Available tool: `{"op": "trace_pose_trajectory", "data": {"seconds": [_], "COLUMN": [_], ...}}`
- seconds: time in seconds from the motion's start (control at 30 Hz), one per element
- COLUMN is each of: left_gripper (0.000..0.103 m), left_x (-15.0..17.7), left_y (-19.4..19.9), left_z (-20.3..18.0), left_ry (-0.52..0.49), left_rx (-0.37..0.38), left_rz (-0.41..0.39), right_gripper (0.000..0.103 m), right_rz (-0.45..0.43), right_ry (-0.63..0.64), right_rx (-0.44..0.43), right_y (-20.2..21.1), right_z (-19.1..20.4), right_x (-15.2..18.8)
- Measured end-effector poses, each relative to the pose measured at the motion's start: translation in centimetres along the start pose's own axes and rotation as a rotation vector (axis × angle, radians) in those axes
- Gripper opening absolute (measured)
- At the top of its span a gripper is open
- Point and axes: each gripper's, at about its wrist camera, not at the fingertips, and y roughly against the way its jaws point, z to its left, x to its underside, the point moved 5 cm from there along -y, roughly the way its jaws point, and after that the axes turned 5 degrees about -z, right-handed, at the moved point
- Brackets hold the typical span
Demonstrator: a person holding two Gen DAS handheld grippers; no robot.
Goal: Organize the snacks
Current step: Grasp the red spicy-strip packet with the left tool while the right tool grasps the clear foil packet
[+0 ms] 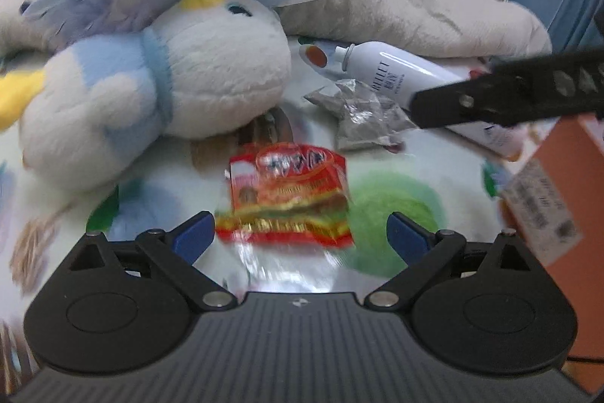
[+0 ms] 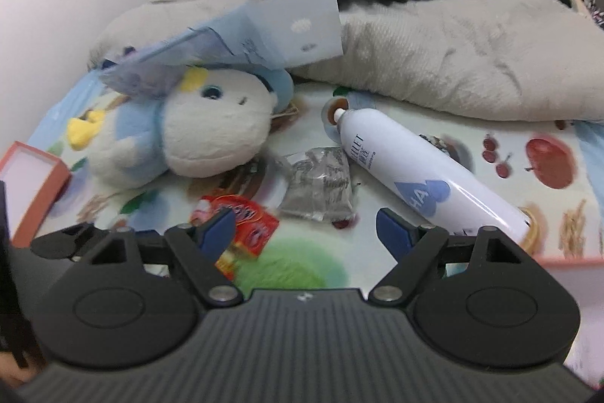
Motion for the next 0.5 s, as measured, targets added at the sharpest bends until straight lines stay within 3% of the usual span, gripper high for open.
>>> {"op": "trace_pose_trajectory", "data": {"seconds": [0.17,0.37,0.5], "left_gripper": [0.099,0.099,0.099], "left_x": [-0.7,-1.3,-1.6], "left_y": [-2.4,-4.7,-5.2], "left_z": [-0.3,0.0,0.2], "left_ry": [-0.088,-0.099,-0.086], "left_rx": [-0.049,-0.088,-0.093], "left_rz": [0.006,0.028,0.018], "right_gripper": [0.08,0.079,0.069], "right_rz": [0.038,0.076,0.107], "right_ry": [0.008,0.008,0.002], "right_rx": [-0.016,-0.017,-0.028], "right_y": [-3.7,-7.6,-9.5], "right_z": [-0.7,-1.1,-1.0], "right_x": [-1.2,-2.0,-1.9]}}
